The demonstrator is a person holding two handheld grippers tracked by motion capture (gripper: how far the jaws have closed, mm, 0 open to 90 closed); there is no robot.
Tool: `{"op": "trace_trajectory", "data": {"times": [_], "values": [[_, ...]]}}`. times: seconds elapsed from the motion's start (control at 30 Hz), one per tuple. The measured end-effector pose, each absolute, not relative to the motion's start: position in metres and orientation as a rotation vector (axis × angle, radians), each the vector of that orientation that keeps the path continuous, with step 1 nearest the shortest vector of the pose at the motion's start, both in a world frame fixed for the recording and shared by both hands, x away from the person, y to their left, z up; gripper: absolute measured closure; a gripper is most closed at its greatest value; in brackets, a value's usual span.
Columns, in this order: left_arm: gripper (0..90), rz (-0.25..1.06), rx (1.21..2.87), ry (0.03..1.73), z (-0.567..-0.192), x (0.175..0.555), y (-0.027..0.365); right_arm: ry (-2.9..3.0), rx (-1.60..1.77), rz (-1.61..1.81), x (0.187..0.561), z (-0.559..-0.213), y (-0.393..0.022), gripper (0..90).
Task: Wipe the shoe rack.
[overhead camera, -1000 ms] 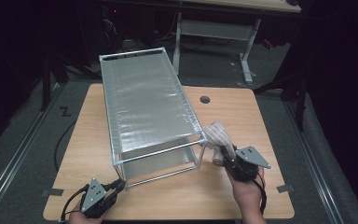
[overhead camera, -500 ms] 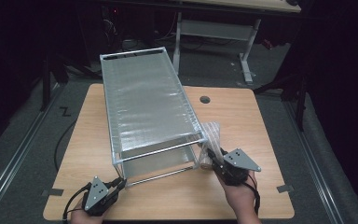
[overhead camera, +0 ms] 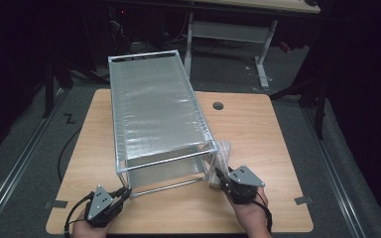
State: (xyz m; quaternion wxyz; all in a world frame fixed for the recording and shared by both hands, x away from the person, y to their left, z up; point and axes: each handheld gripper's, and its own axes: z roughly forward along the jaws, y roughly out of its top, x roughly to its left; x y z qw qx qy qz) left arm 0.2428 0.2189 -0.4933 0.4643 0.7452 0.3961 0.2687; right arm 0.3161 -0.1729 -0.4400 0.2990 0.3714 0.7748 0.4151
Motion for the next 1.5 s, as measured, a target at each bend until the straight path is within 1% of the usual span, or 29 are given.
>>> {"op": "trace_trajectory", "data": {"times": [0.23, 0.3, 0.37, 0.53, 0.6, 0.63, 1.07, 1.3, 1.5], "values": [[79.9, 0.643, 1.832, 0.965, -0.493, 0.245, 0.222, 2.176, 1.077, 1.028, 0.324, -0.469, -0.171, 70.5], [80.0, 0.612, 1.795, 0.981, -0.495, 0.245, 0.22, 2.215, 1.102, 1.01, 0.327, -0.477, -0.171, 70.4], [79.9, 0.61, 1.792, 0.974, -0.495, 0.245, 0.22, 2.248, 1.114, 0.978, 0.33, -0.484, -0.171, 70.1], [80.1, 0.599, 1.789, 0.966, -0.496, 0.247, 0.222, 2.248, 1.132, 0.989, 0.33, -0.486, -0.172, 70.1], [80.3, 0.593, 1.787, 0.968, -0.496, 0.247, 0.222, 2.245, 1.131, 0.994, 0.328, -0.484, -0.171, 70.0], [80.2, 0.643, 1.842, 0.934, -0.494, 0.249, 0.227, 2.239, 1.133, 0.998, 0.327, -0.483, -0.171, 70.1], [80.3, 0.639, 1.834, 0.938, -0.495, 0.249, 0.228, 2.164, 1.085, 1.075, 0.319, -0.459, -0.172, 69.9], [80.3, 0.641, 1.836, 0.933, -0.495, 0.249, 0.228, 2.088, 1.043, 1.139, 0.314, -0.439, -0.174, 69.8], [80.3, 0.641, 1.838, 0.926, -0.495, 0.249, 0.227, 1.987, 0.996, 1.224, 0.305, -0.415, -0.177, 69.8]]}}
